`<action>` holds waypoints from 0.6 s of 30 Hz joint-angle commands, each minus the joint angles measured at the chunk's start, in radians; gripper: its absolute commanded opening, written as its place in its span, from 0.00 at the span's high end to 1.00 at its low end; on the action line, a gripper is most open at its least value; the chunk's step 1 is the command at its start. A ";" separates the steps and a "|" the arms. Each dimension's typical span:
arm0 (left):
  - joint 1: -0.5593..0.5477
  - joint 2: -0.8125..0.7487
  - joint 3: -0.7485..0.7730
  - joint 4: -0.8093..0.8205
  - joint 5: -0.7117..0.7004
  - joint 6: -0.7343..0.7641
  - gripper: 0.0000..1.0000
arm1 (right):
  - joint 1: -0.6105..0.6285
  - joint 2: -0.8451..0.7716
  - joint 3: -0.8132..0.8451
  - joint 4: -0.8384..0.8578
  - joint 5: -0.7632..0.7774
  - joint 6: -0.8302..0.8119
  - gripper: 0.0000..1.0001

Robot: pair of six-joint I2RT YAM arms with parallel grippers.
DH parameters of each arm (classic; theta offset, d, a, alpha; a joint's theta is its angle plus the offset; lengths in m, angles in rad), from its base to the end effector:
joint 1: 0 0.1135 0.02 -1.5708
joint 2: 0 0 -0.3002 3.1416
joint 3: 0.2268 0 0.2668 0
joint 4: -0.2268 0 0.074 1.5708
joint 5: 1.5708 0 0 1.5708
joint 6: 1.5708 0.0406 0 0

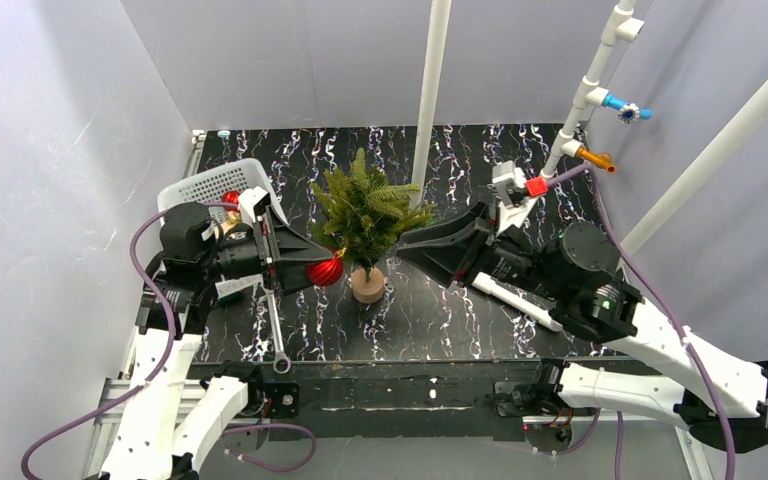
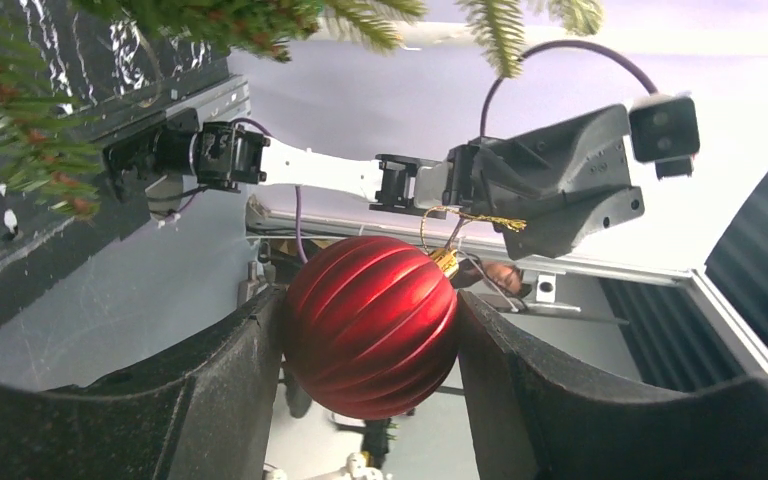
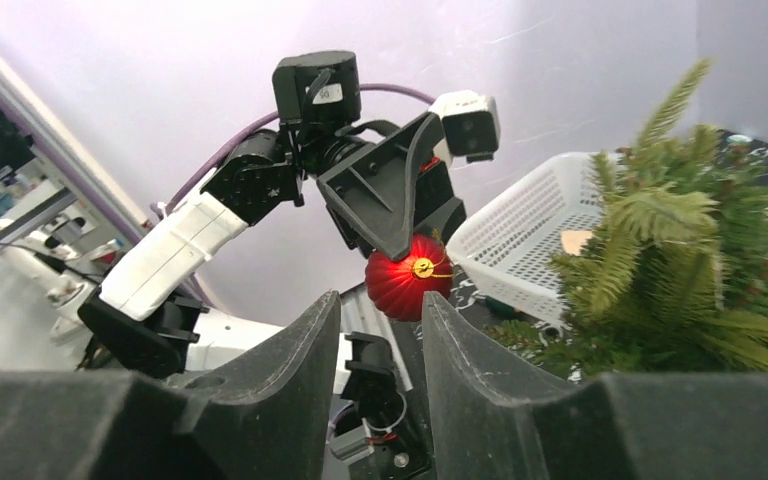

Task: Decorate the small christmas tree
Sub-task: Hang the decoration item on the Christmas tree.

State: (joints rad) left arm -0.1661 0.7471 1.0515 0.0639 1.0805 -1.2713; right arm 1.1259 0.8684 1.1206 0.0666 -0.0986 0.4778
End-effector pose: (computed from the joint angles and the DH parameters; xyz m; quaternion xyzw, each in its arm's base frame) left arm 0.1091 -0.0546 0.4862 0.1064 0.6355 -0.6846 0.3407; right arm 0.0702 0.1565 0.5015 -0.2242 0.5420 0.6017 0.5421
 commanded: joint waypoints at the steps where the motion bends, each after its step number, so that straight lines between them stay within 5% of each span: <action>1: -0.002 -0.002 0.011 -0.128 0.023 0.041 1.00 | -0.003 -0.059 0.032 -0.039 0.093 -0.062 0.56; 18: -0.004 0.090 -0.003 -0.018 -0.013 -0.012 1.00 | -0.003 -0.083 0.031 -0.096 0.166 -0.065 0.57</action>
State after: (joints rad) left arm -0.1661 0.8425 1.0302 0.0109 1.0260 -1.2835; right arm 1.1259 0.7952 1.1213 -0.0273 0.0441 0.4366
